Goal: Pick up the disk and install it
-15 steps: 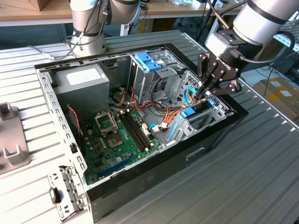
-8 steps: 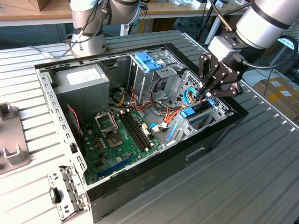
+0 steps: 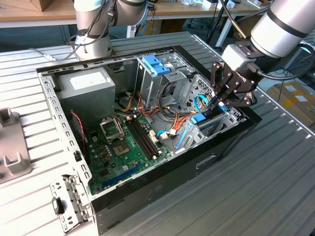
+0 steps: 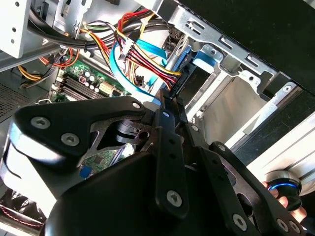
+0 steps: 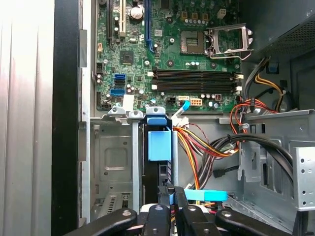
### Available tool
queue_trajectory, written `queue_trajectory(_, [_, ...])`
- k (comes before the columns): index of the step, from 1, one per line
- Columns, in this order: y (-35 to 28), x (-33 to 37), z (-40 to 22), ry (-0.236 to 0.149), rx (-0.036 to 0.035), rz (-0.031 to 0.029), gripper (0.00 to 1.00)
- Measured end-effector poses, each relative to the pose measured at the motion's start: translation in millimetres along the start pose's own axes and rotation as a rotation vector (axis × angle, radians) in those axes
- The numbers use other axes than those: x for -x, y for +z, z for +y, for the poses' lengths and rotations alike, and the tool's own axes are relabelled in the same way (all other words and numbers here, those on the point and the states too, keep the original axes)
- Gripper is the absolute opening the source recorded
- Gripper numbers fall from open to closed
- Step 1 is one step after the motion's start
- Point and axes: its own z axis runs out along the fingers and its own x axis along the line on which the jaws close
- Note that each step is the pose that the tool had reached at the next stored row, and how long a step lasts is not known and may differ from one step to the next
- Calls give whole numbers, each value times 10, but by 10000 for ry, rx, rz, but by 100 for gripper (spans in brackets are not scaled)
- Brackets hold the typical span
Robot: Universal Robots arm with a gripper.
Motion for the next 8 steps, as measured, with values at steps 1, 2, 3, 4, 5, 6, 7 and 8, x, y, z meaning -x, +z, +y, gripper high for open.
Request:
queue_trajectory(1, [6,-1,0,0,0,-1,16])
queue_trajectory(2, [11,-2,-1,0,0,-2,16])
queue_trajectory(3, [19,-3,-1,-1,0,-2,16])
queue_trajectory(4, [24,-4,-2,0,0,-1,16])
queue_trajectory(5, [31,-5,-2,0,0,-1,16])
queue_trajectory(6, [37,-6,-3,0,0,-1,16])
queue_trajectory(7, [45,-8,-3,0,0,-1,16])
queue_trajectory(8, [51,-10,-3,0,0,-1,16])
